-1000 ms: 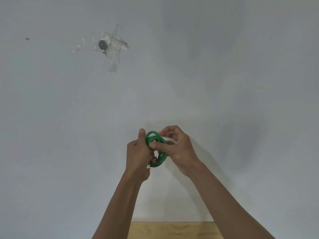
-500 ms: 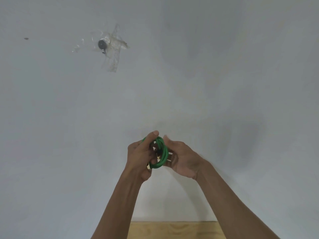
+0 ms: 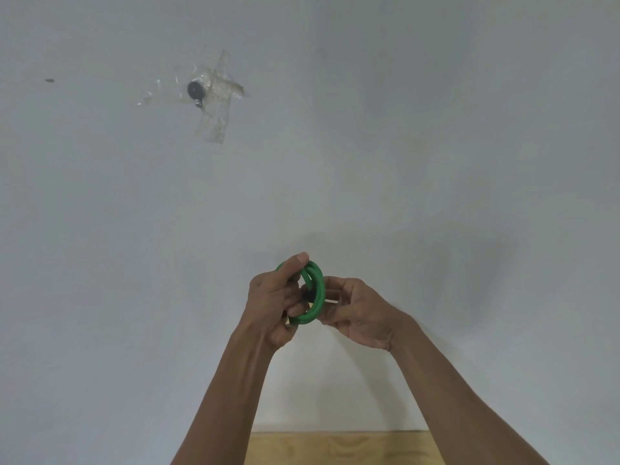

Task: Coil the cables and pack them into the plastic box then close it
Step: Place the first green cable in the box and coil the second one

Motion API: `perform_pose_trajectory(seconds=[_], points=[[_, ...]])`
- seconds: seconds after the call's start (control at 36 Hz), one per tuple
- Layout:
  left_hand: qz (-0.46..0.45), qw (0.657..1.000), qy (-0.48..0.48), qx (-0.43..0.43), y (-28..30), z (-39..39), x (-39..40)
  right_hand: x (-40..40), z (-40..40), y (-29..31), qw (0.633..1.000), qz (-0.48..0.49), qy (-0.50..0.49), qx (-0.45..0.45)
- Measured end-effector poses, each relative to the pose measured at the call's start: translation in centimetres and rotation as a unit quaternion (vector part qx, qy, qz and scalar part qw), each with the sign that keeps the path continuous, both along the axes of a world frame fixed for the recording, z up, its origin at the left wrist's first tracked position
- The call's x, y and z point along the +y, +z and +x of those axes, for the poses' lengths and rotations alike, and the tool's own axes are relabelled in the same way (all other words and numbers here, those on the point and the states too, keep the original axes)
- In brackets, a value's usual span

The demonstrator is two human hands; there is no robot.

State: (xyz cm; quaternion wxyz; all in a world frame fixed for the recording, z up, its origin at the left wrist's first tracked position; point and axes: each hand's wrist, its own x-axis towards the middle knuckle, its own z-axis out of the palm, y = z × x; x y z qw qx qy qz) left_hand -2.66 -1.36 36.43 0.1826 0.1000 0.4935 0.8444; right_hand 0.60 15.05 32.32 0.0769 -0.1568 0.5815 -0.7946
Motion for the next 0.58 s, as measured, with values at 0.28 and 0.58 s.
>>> perform_pose_trajectory(seconds=[0.28,0.58], points=[[-0.020,0.999,-0.017,0.038,0.1,0.4,0.3,0.0,-0.1,0.4,0.995,0.077,-0.052,0.040],[-0.073,0.989,0.014,0.126,-0.2,0.5,0.6,0.2,-0.4,-0.8,0.949,0.211,-0.201,0.121]])
